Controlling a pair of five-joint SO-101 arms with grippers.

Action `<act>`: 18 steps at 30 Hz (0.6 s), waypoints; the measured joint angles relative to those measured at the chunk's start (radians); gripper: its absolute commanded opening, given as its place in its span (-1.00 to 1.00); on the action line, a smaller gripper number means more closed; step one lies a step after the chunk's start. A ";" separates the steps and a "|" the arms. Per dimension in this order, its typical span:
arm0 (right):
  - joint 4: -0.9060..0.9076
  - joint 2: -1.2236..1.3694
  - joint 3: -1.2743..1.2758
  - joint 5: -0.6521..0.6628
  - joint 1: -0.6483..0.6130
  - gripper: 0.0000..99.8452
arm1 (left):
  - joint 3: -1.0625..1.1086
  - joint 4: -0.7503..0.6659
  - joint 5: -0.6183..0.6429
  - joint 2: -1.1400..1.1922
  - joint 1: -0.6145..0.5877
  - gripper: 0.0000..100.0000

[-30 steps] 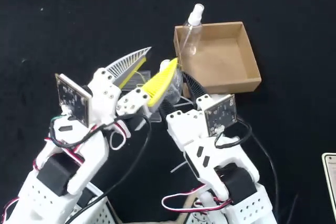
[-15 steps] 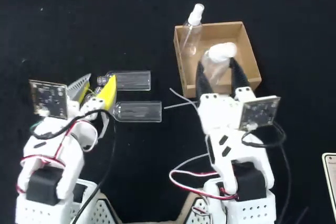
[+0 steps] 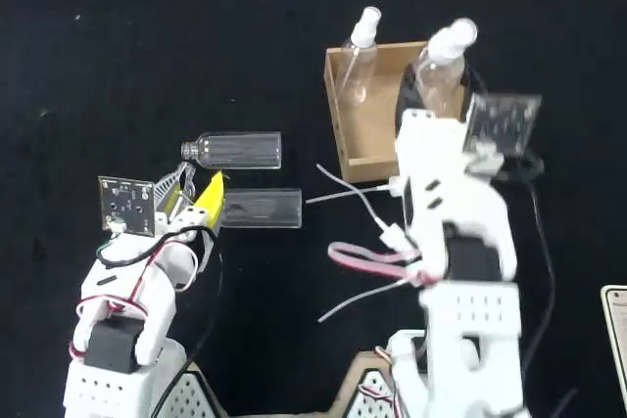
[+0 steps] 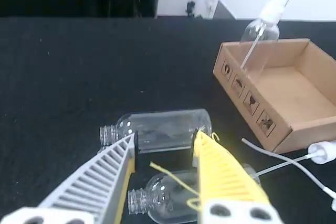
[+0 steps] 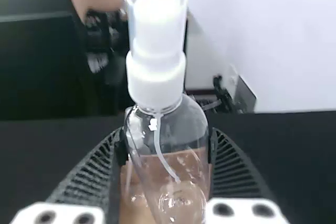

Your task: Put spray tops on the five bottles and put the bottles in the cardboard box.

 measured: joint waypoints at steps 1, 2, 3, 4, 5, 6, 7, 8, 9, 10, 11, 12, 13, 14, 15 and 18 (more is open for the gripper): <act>-0.032 0.061 -0.011 0.000 0.008 -0.79 | 0.014 -0.002 0.000 0.002 0.000 -0.65; -0.066 0.123 -0.020 0.000 0.012 -0.79 | 0.025 -0.002 0.000 0.002 0.002 -0.65; -0.100 0.183 -0.031 0.000 0.017 -0.79 | 0.031 -0.002 0.000 0.000 0.002 -0.65; -0.133 0.242 -0.041 0.000 0.021 -0.79 | 0.035 -0.002 0.000 0.002 0.002 -0.65; -0.169 0.304 -0.051 0.000 0.025 -0.79 | 0.035 -0.002 0.000 0.002 0.002 -0.65; -0.206 0.361 -0.060 0.000 0.026 -0.79 | 0.034 -0.002 0.000 0.000 0.002 -0.65; -0.242 0.420 -0.069 0.000 0.028 -0.79 | 0.034 -0.002 0.000 0.000 0.002 -0.65; -0.284 0.479 -0.080 0.000 0.028 -0.79 | 0.034 -0.002 0.000 0.002 0.002 -0.65; -0.327 0.534 -0.091 0.000 0.028 -0.79 | 0.034 -0.002 0.000 0.002 0.002 -0.65; -0.370 0.586 -0.101 0.000 0.028 -0.79 | 0.034 -0.002 0.000 0.002 0.002 -0.65; -0.417 0.635 -0.112 0.000 0.028 -0.79 | 0.034 -0.002 0.000 0.002 0.002 -0.65; -0.462 0.683 -0.124 0.000 0.028 -0.79 | 0.034 -0.002 0.000 0.002 0.002 -0.65; -0.505 0.730 -0.137 0.000 0.028 -0.79 | 0.034 -0.002 0.000 0.002 0.002 -0.65; -0.543 0.769 -0.149 0.000 0.028 -0.79 | 0.034 -0.002 0.000 0.002 0.002 -0.65; -0.577 0.806 -0.160 0.000 0.028 -0.79 | 0.034 -0.002 0.000 0.002 0.002 -0.65; -0.637 0.904 -0.203 0.000 0.028 -0.79 | 0.034 -0.002 0.000 0.002 0.002 -0.65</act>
